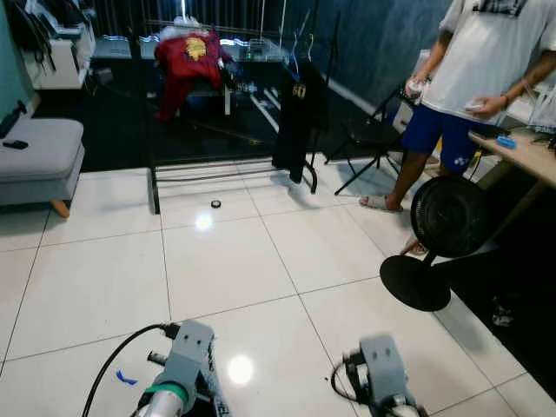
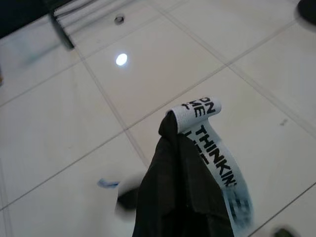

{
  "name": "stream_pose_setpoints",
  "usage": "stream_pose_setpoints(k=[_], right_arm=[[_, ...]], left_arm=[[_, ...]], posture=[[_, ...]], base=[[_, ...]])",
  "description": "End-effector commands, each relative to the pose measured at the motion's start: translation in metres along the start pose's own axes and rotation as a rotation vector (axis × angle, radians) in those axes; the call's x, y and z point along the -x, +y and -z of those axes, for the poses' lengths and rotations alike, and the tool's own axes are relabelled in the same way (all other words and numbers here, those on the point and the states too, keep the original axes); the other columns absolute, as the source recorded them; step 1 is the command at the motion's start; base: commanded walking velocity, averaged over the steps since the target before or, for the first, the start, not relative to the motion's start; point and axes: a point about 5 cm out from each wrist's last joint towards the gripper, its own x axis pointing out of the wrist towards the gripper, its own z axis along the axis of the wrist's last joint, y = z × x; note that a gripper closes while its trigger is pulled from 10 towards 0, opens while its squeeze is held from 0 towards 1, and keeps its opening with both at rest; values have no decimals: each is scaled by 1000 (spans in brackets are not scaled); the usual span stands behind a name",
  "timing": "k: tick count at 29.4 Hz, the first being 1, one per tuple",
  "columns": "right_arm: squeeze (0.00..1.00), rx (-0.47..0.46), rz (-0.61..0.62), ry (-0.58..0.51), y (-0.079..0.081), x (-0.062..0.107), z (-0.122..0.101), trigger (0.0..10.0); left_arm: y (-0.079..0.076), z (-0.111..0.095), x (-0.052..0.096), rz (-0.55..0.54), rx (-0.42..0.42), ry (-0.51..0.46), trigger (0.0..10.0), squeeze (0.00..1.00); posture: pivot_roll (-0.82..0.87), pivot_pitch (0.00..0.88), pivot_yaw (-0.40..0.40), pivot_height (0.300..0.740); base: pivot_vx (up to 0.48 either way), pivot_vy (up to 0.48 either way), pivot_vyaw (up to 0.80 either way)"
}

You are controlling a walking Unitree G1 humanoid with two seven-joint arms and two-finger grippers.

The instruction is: Hang hanger

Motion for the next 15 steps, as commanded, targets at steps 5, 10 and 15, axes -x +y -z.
stream_pose_setpoints(k=[5,10,15], right_arm=[[0,4,-25,156,5,11,32,10000],[0,-5,-25,207,7,15,41,10000],[0,5,-31,326,6,29,64,10000]], left_arm=[[-12,14,4,30,-71,31,10000,0],[-15,22,5,46,-100,50,10000,0],[-19,34,9,72,-89,103,10000,0]], posture=[[-113,0,-26,740],[-116,0,-27,740],[-122,3,-21,740]], base=[[463,0,0],[412,0,0],[280,0,0]])
